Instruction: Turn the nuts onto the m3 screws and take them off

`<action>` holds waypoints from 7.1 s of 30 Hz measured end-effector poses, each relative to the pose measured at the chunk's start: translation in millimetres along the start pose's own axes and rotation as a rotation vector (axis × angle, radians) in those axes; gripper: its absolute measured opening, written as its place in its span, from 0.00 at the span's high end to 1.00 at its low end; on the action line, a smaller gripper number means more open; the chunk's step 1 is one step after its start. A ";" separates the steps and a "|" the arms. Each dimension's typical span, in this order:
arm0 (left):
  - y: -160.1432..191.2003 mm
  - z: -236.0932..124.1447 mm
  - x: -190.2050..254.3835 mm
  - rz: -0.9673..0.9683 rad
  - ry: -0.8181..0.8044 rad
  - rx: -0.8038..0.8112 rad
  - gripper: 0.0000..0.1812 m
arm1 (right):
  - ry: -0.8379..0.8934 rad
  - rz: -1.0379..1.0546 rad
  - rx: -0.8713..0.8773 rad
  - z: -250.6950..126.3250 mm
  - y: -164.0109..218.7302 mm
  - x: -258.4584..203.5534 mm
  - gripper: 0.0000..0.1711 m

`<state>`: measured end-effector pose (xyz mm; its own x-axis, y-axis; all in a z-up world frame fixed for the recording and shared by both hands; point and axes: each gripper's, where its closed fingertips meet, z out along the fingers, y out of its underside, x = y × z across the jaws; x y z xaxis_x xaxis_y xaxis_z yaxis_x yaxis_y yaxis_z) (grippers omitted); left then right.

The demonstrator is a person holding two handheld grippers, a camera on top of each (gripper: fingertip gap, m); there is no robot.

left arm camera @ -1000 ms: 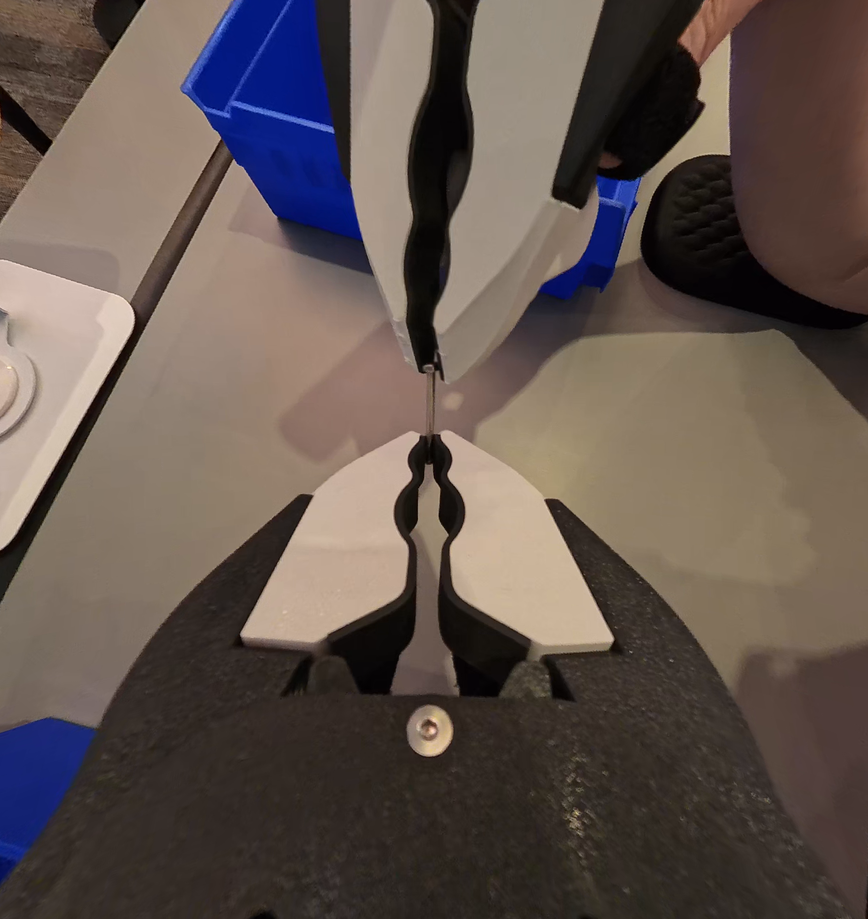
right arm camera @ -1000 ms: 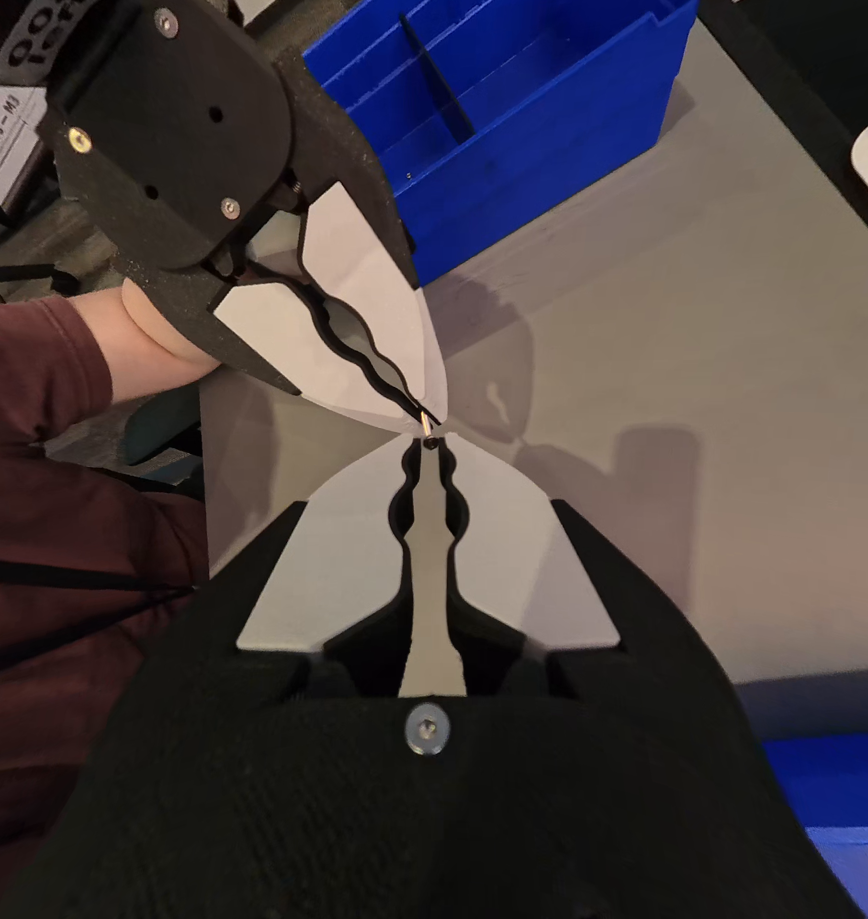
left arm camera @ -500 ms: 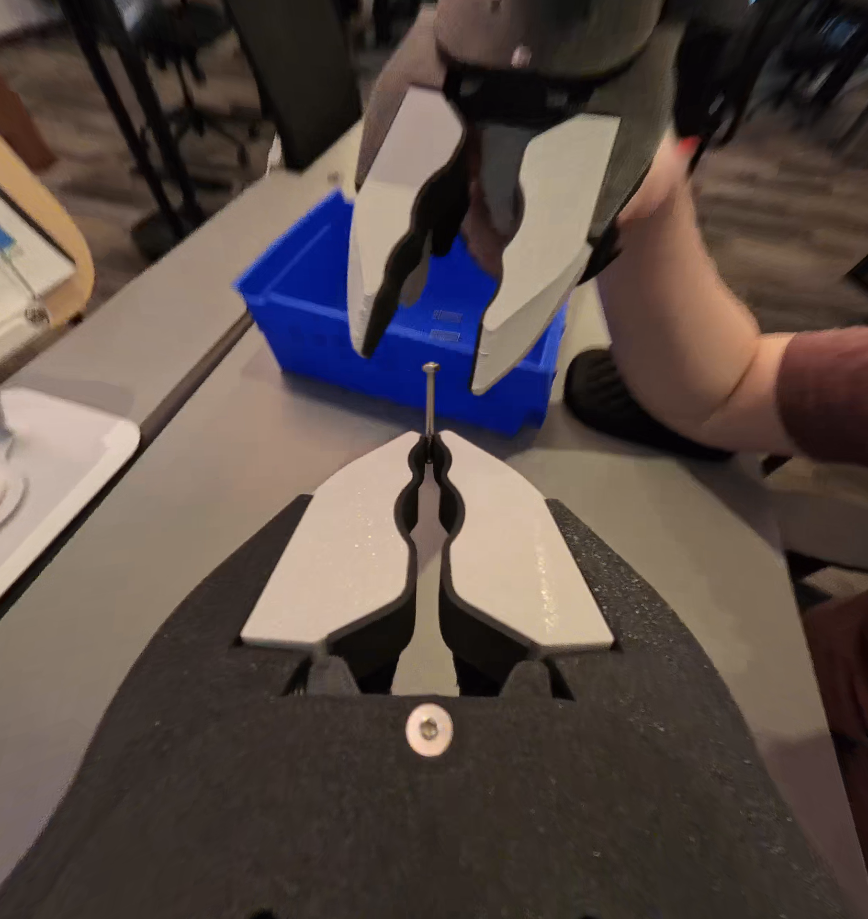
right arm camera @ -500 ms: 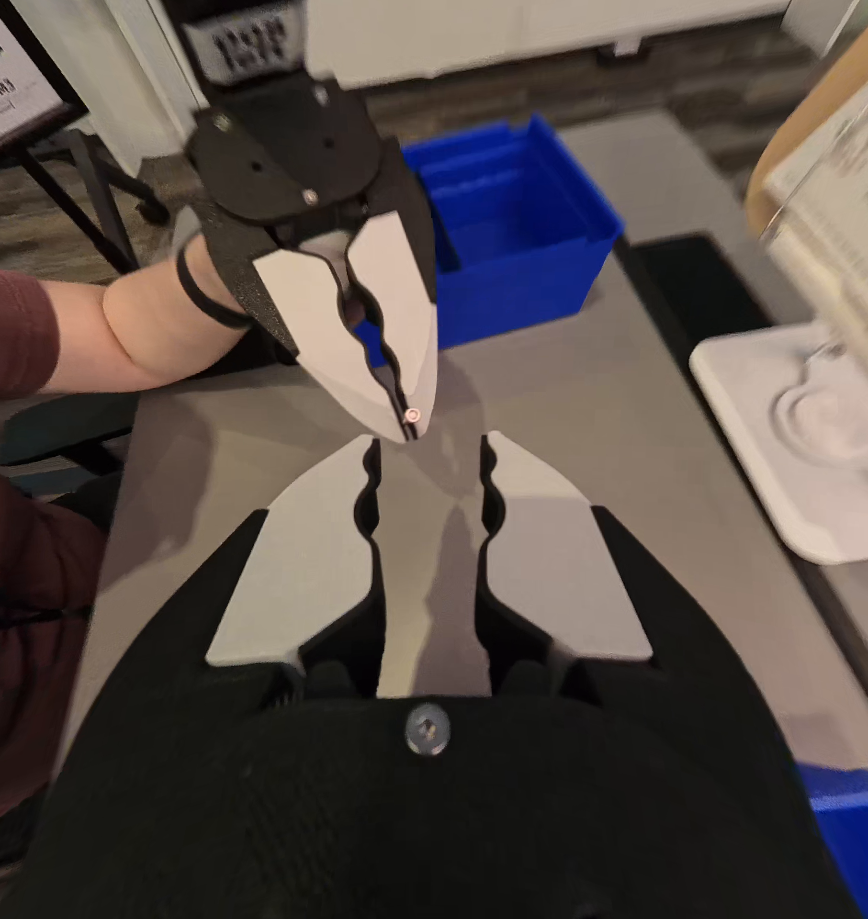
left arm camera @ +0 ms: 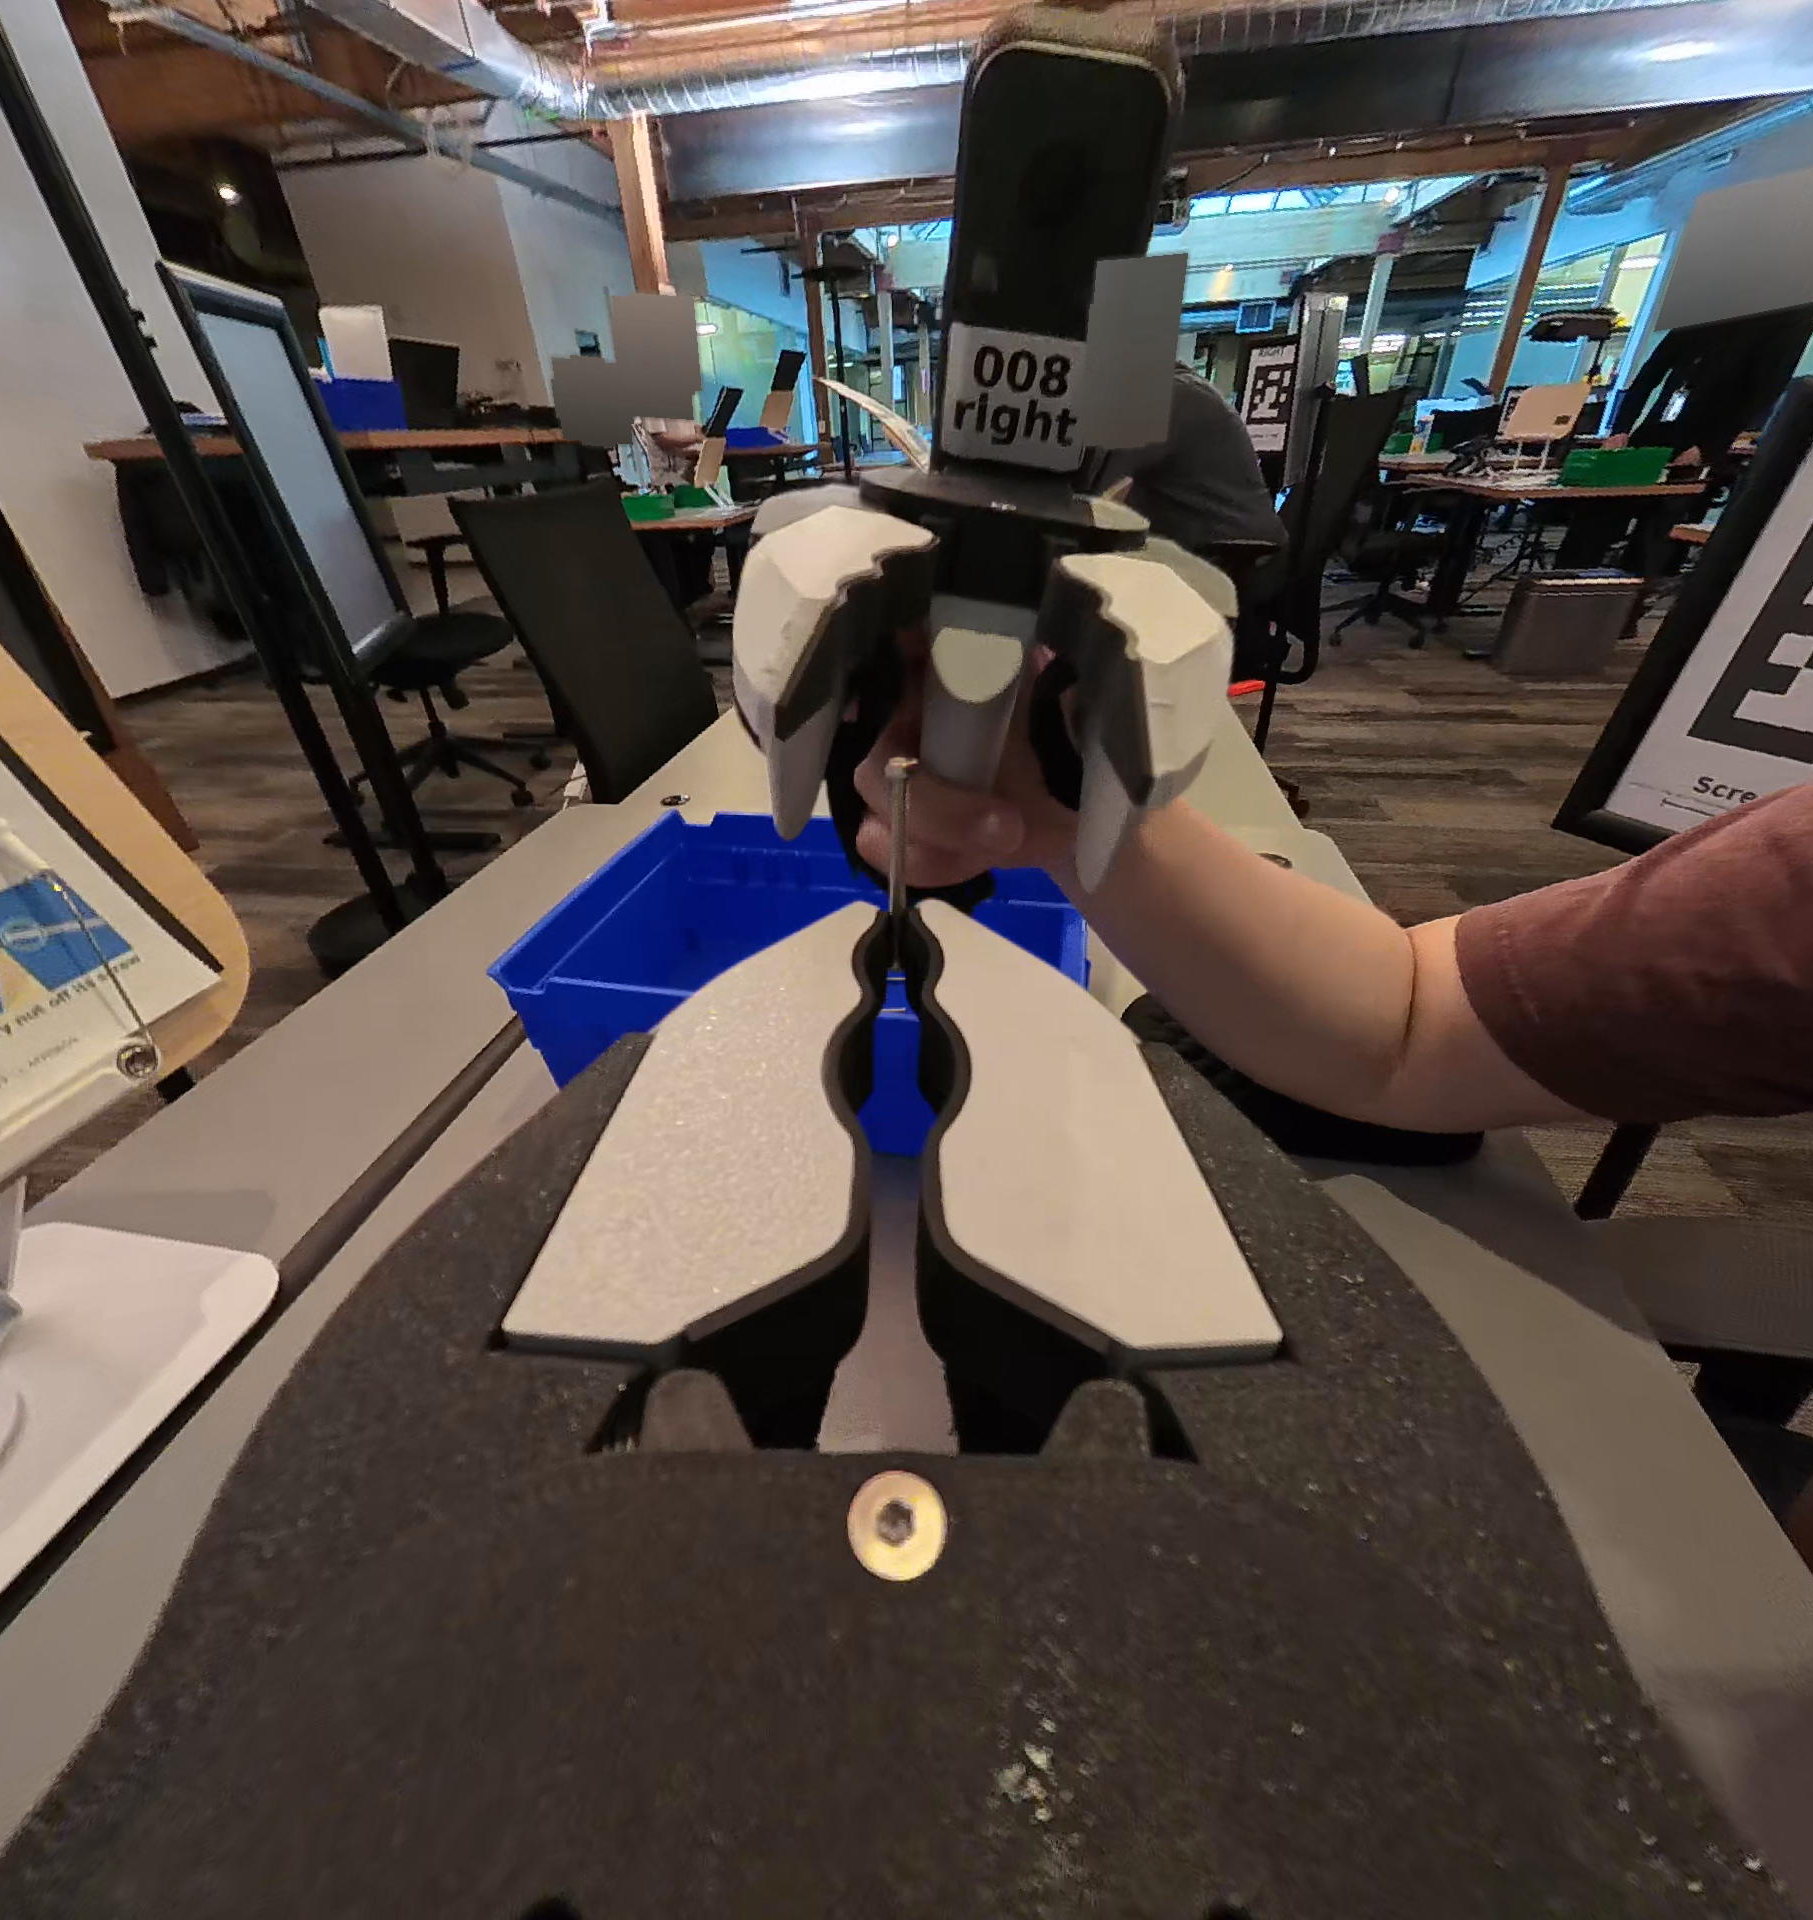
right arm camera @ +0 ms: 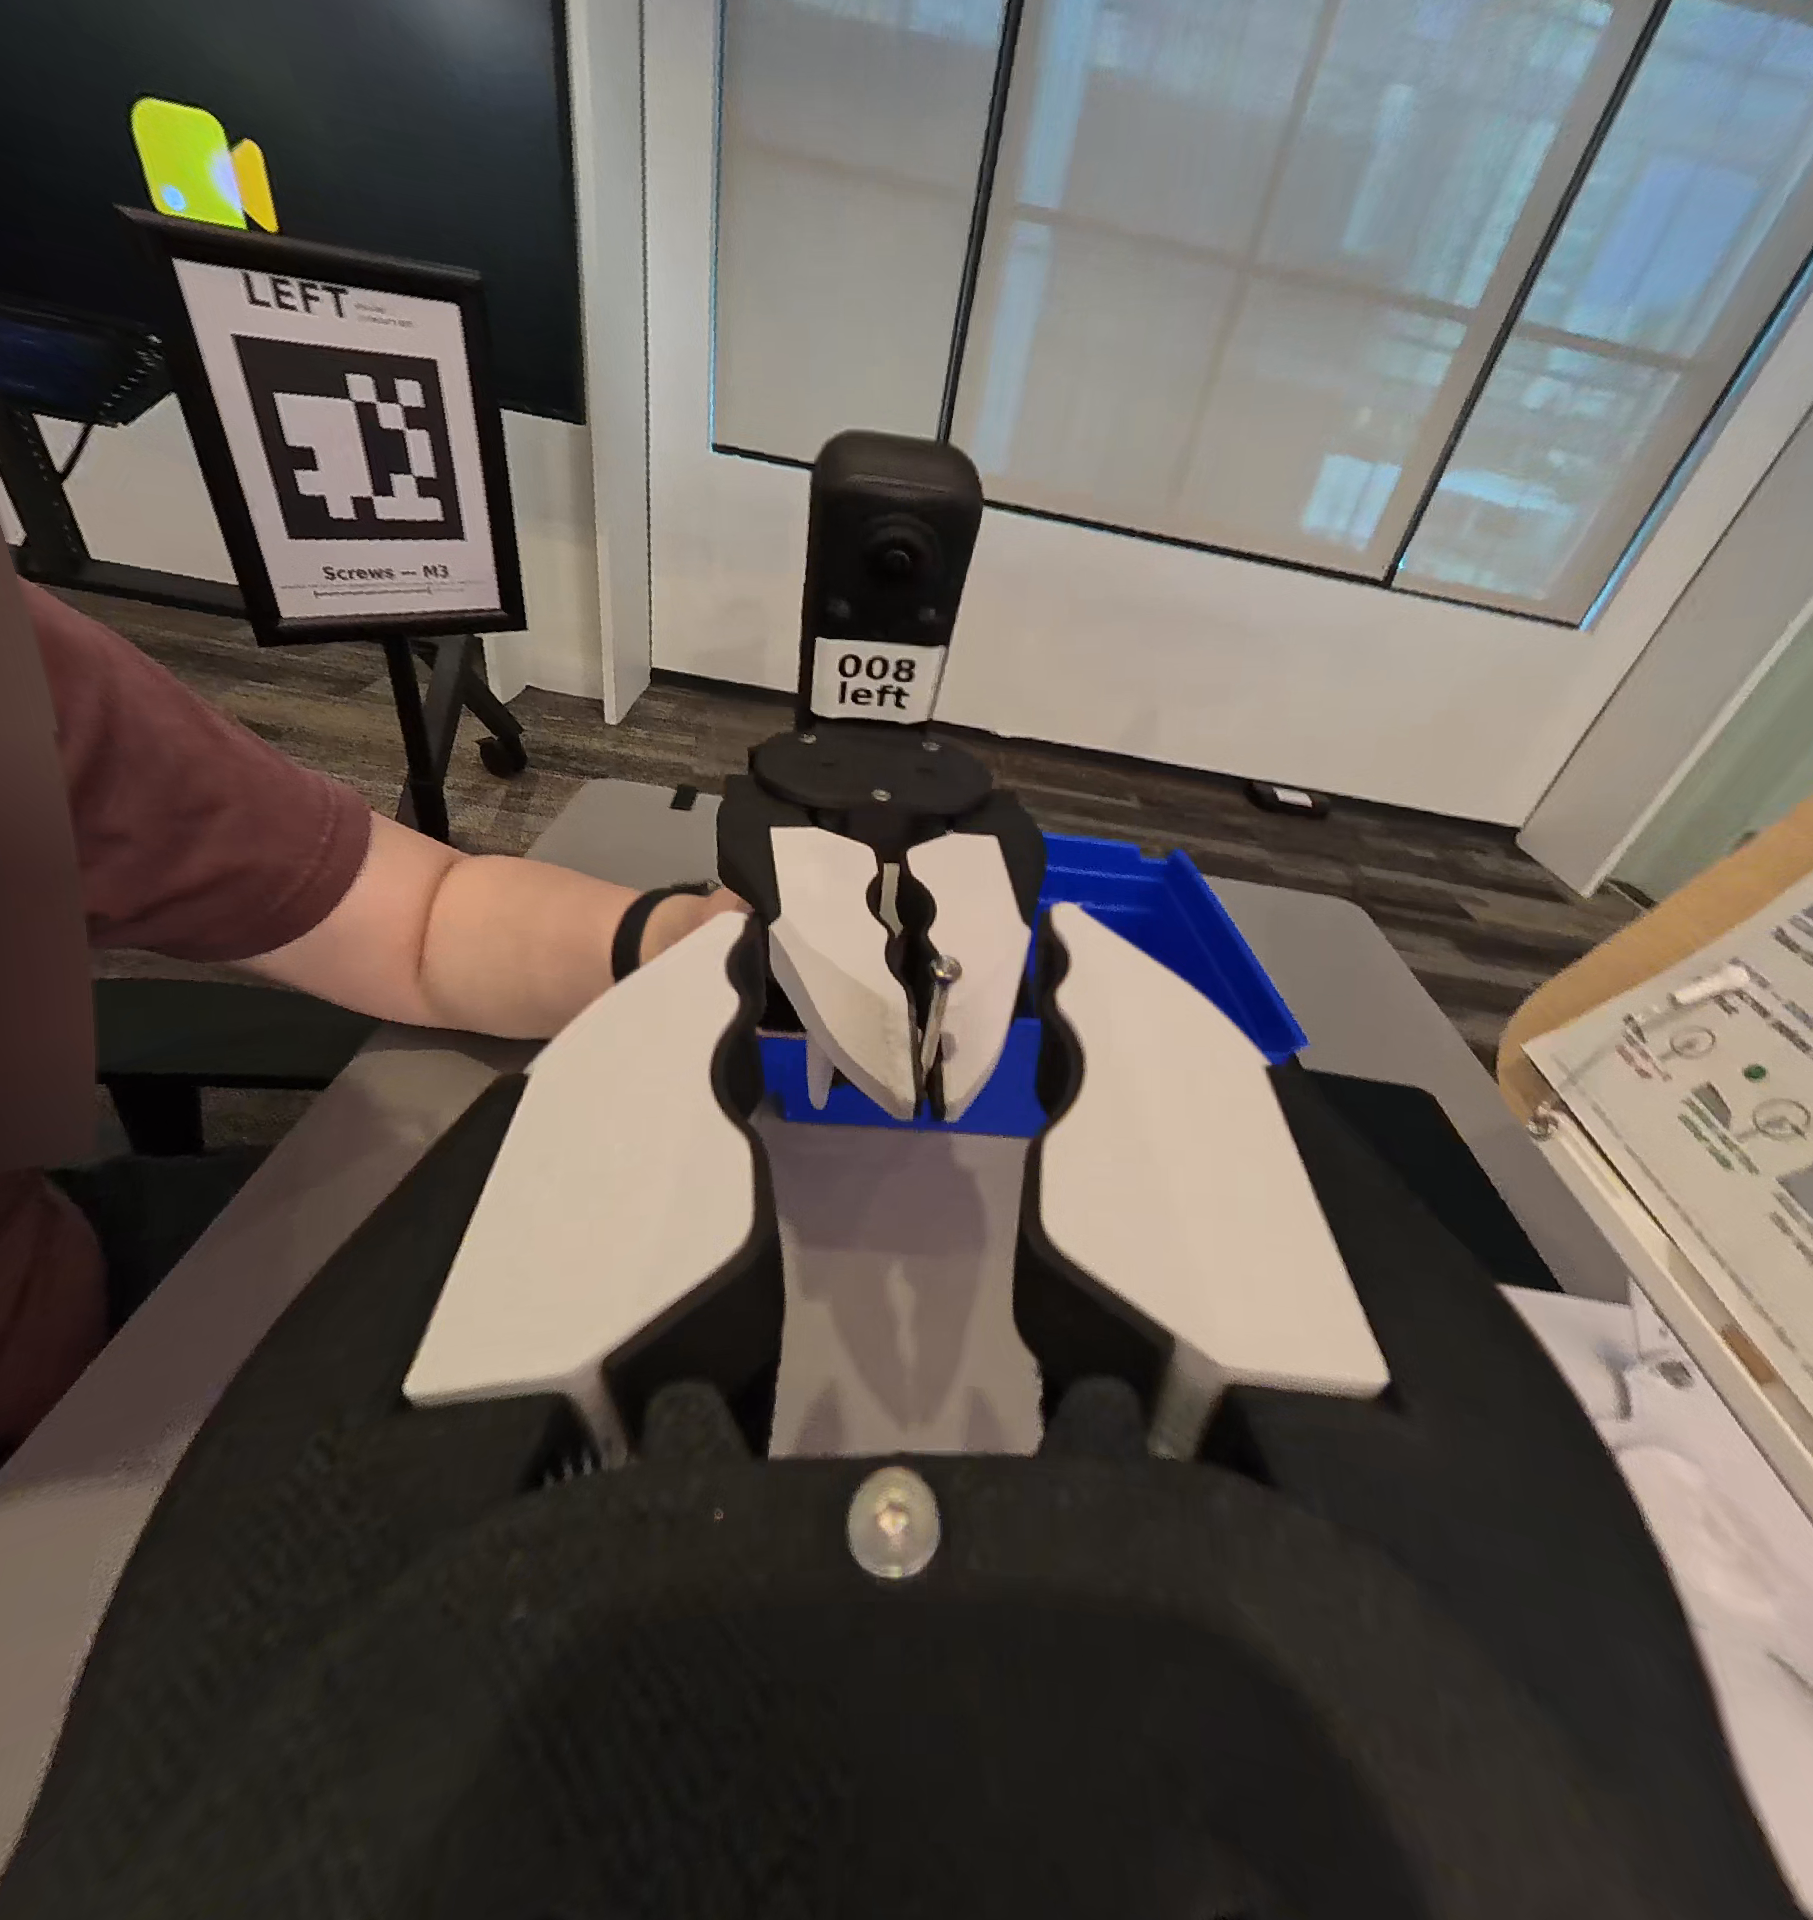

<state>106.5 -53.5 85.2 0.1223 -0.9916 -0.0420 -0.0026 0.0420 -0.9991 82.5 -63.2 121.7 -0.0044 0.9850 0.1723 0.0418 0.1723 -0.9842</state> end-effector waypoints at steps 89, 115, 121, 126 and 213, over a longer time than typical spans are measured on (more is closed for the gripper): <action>-27.1 -21.1 -8.2 -0.006 -0.052 0.120 0.99 | 0.080 -0.140 0.046 25.7 -9.3 -13.5 0.54; -32.8 -20.9 -0.4 -0.019 -0.016 0.147 0.99 | 0.076 -0.102 0.093 27.2 -14.2 -13.7 0.52; -23.3 -7.9 8.2 0.006 -0.001 0.100 0.99 | 0.038 -0.106 0.083 38.2 -10.1 -23.7 0.52; -25.2 -13.3 1.3 0.002 -0.025 0.109 0.99 | 0.041 -0.120 0.072 40.3 -8.8 -25.3 0.49; -20.9 -18.8 -10.9 -0.089 -0.014 0.088 0.99 | 0.090 -0.111 0.051 45.9 3.4 -11.9 0.48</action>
<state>86.5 -45.8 106.4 0.1319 -0.9901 0.0472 0.0954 -0.0347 -0.9948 36.8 -74.3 114.4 0.0831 0.9561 0.2811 -0.0043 0.2824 -0.9593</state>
